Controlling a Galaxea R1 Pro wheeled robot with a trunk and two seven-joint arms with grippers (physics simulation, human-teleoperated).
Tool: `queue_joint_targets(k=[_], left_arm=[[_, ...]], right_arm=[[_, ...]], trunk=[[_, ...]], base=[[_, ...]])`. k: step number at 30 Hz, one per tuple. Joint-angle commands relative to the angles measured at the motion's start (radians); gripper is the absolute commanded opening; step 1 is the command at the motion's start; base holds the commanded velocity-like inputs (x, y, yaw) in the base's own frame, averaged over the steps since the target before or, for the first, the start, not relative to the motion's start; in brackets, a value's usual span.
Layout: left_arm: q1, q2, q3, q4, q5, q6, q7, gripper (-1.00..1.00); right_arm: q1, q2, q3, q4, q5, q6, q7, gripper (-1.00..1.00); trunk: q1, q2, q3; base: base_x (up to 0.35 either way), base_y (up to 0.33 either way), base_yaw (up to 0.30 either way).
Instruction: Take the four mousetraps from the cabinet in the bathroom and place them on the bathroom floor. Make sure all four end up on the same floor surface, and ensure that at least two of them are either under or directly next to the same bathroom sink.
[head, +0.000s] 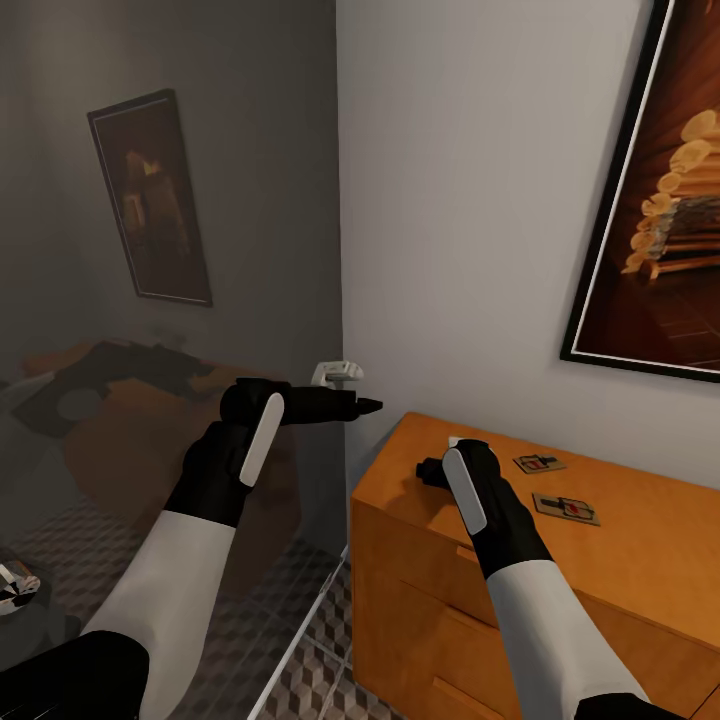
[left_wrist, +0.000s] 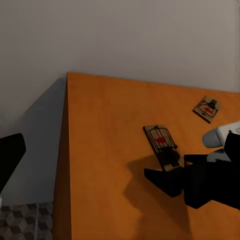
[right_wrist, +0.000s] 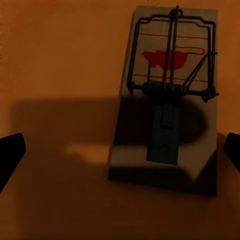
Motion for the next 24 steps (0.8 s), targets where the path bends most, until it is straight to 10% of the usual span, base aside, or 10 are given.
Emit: queue_joint_targets(k=[1, 13, 14, 24], left_arm=[[-0.001, 0.000, 0.001, 0.000, 0.004, 0.006, 0.001, 1.00], [-0.001, 0.000, 0.001, 0.000, 0.004, 0.006, 0.001, 1.00], [-0.001, 0.000, 0.000, 0.000, 0.004, 0.006, 0.001, 1.00], [-0.001, -0.001, -0.001, -0.001, 0.003, 0.006, 0.002, 1.00]], right_arm=[[0.000, 0.000, 0.001, 0.010, -0.035, -0.003, -0.010, 1.00], [0.000, 0.000, -0.038, 0.013, -0.039, -0.001, -0.005, 1.00], [0.000, 0.000, -0.051, 0.013, -0.040, 0.000, -0.005, -1.00], [0.000, 0.000, -0.148, 0.015, -0.042, 0.011, -0.002, -1.00]], trunk=[[0.000, 0.000, -0.001], [0.000, 0.000, -0.001], [0.000, 0.000, -0.001], [0.000, 0.000, -0.001]], base=[[0.000, 0.000, 0.000], [0.000, 0.000, 0.000], [0.000, 0.000, 0.000], [0.000, 0.000, 0.000]])
